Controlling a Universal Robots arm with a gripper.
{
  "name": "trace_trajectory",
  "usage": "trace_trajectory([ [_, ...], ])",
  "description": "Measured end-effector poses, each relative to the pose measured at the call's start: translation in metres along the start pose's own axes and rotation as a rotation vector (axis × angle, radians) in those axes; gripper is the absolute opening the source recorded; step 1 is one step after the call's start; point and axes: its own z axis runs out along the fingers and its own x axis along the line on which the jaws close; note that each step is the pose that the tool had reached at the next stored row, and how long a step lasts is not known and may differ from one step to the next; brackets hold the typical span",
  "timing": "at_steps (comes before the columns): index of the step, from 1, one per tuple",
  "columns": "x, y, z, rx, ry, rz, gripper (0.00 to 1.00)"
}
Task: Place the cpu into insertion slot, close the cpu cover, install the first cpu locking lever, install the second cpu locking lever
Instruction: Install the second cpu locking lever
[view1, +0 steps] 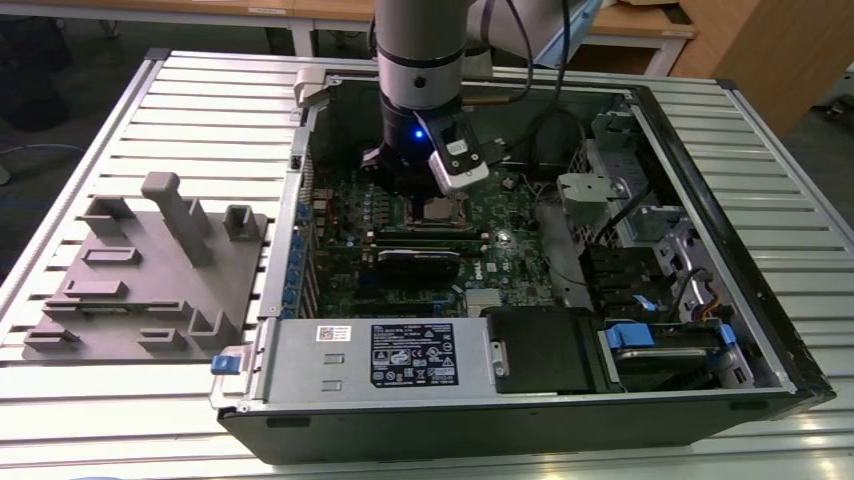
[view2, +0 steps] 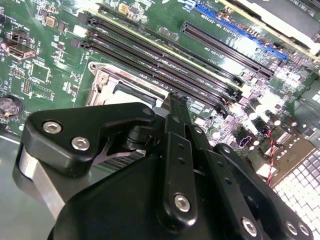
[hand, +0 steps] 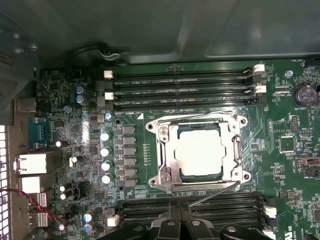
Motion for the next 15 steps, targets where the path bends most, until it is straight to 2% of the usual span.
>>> trace_trajectory([
  [15, 0.0017, -0.0005, 0.0041, -0.0001, -0.0001, 0.0, 0.1],
])
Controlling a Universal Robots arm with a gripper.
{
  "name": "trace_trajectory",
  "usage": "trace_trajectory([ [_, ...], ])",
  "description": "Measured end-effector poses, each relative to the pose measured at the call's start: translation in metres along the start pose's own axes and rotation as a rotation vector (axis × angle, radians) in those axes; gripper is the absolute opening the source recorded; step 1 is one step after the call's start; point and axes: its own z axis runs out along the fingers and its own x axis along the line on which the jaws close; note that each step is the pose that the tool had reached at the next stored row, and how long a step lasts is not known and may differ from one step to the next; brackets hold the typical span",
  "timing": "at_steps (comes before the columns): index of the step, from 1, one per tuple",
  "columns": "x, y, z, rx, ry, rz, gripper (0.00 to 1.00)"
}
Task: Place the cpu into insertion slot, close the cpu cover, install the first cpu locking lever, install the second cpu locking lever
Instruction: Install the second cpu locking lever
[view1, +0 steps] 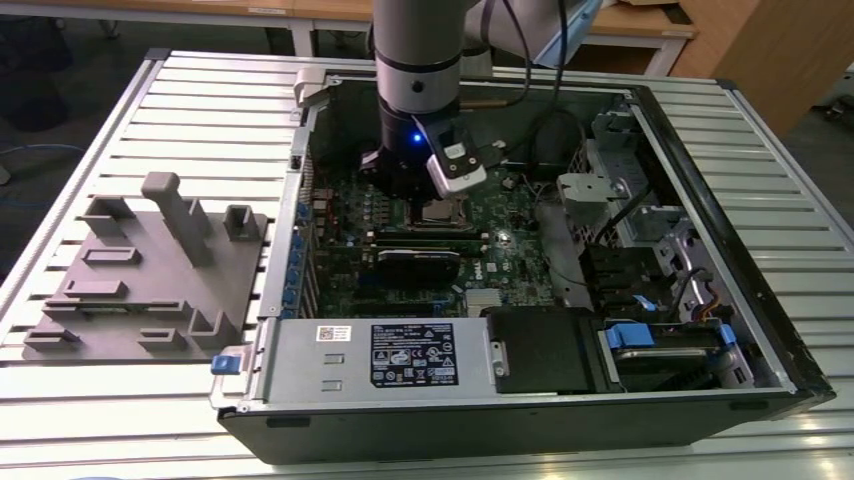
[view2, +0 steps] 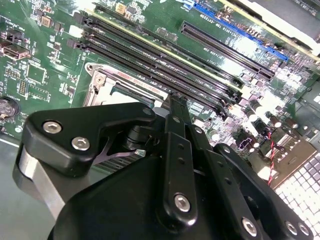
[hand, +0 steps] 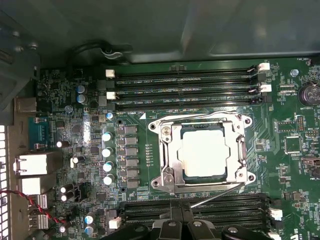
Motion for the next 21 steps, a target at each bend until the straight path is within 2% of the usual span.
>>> trace_trajectory([
  [21, 0.0034, -0.0002, 0.0059, 0.0, 0.0, 0.0, 0.1],
])
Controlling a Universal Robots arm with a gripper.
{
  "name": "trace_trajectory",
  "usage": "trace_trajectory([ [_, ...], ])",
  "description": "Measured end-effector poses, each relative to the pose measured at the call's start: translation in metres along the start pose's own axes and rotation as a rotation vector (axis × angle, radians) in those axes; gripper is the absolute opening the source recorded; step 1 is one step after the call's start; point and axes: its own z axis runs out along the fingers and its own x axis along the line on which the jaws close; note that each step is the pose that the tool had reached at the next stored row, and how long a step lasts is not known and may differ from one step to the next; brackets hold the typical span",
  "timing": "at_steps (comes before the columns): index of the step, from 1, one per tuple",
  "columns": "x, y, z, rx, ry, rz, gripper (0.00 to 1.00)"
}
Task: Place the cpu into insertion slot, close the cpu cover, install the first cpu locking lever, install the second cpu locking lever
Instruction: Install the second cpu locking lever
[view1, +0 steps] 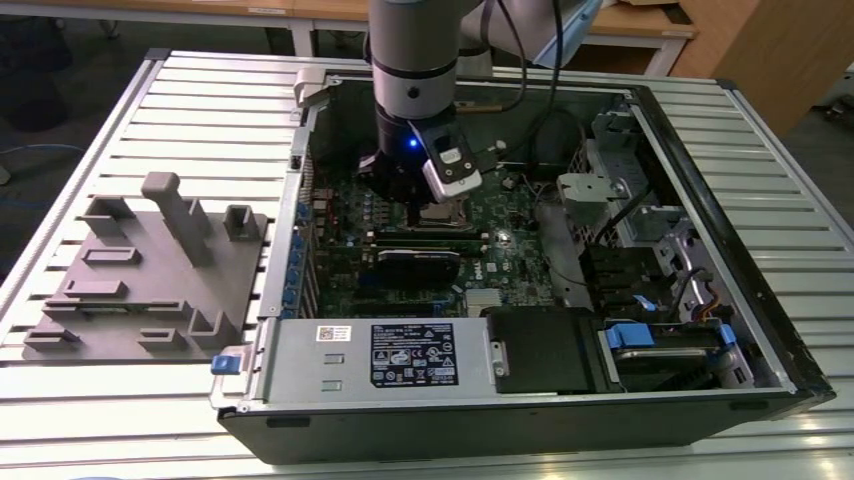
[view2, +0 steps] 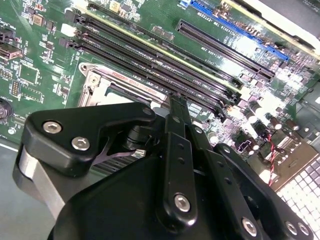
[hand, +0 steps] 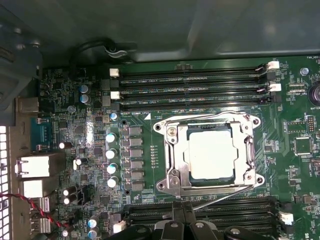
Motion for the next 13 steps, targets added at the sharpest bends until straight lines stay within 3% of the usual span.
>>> trace_trajectory([
  [13, 0.0005, -0.0001, 0.0035, 0.0002, 0.0001, 0.0, 0.1],
])
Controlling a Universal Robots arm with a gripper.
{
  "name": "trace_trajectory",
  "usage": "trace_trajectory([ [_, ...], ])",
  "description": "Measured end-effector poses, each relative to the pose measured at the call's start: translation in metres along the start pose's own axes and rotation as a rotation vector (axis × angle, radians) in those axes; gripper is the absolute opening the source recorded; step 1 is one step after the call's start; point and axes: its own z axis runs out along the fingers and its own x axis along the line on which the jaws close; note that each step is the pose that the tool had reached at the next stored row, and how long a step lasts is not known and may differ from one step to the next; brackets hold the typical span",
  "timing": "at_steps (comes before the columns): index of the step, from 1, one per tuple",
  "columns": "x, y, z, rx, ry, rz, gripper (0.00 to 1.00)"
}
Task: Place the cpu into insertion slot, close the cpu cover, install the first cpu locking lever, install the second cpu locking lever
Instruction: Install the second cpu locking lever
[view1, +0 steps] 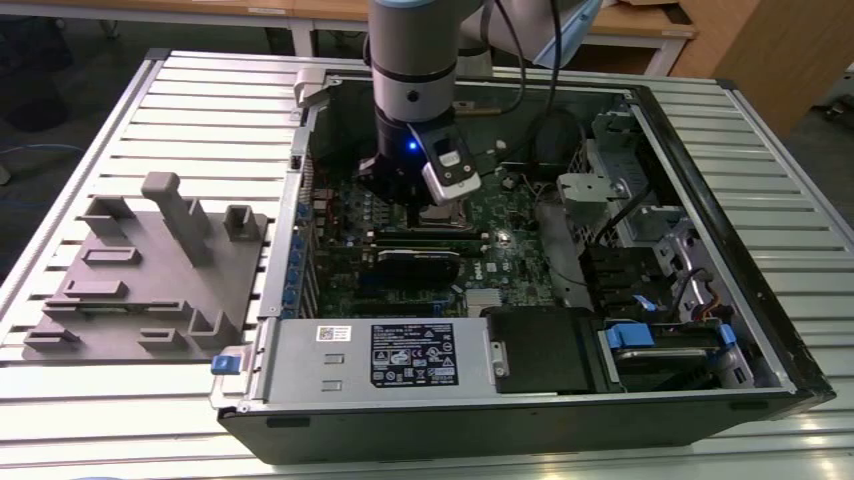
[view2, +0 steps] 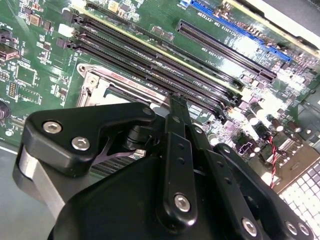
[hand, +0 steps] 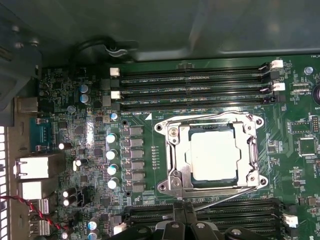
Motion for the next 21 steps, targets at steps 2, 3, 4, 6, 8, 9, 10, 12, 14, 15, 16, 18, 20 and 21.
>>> trace_trajectory([
  [2, 0.0002, 0.0, 0.0004, 0.0, 0.0, 0.0, 0.1],
  [3, 0.0003, 0.0, 0.0006, 0.0, 0.0, 0.0, 0.1],
  [4, 0.0003, 0.0, 0.0007, 0.0001, 0.0001, 0.0, 0.1],
  [6, 0.0005, 0.0, 0.001, -0.0001, 0.0, 0.0, 0.1],
  [8, 0.0006, 0.0, 0.0014, -0.0001, 0.0, 0.0, 0.1],
  [9, 0.0008, 0.0, 0.0018, -0.0002, -0.0001, 0.0, 0.1],
  [10, 0.0009, -0.0001, 0.002, -0.0002, -0.0001, 0.0, 0.1],
  [12, 0.0011, -0.0001, 0.0025, -0.0001, 0.0, 0.0, 0.1],
  [14, 0.0012, -0.0001, 0.003, 0.0, 0.0, 0.0, 0.1],
  [15, 0.0013, -0.0001, 0.0032, 0.0, 0.0, 0.0, 0.1],
  [16, 0.0013, -0.0001, 0.0035, 0.0, 0.0, 0.0, 0.1],
  [18, 0.0014, -0.0001, 0.0038, 0.0, 0.0001, 0.0, 0.1],
  [20, 0.0015, -0.0001, 0.0043, -0.0001, 0.0, 0.0, 0.1],
  [21, 0.0015, -0.0001, 0.0045, -0.0001, 0.0, 0.0, 0.1],
])
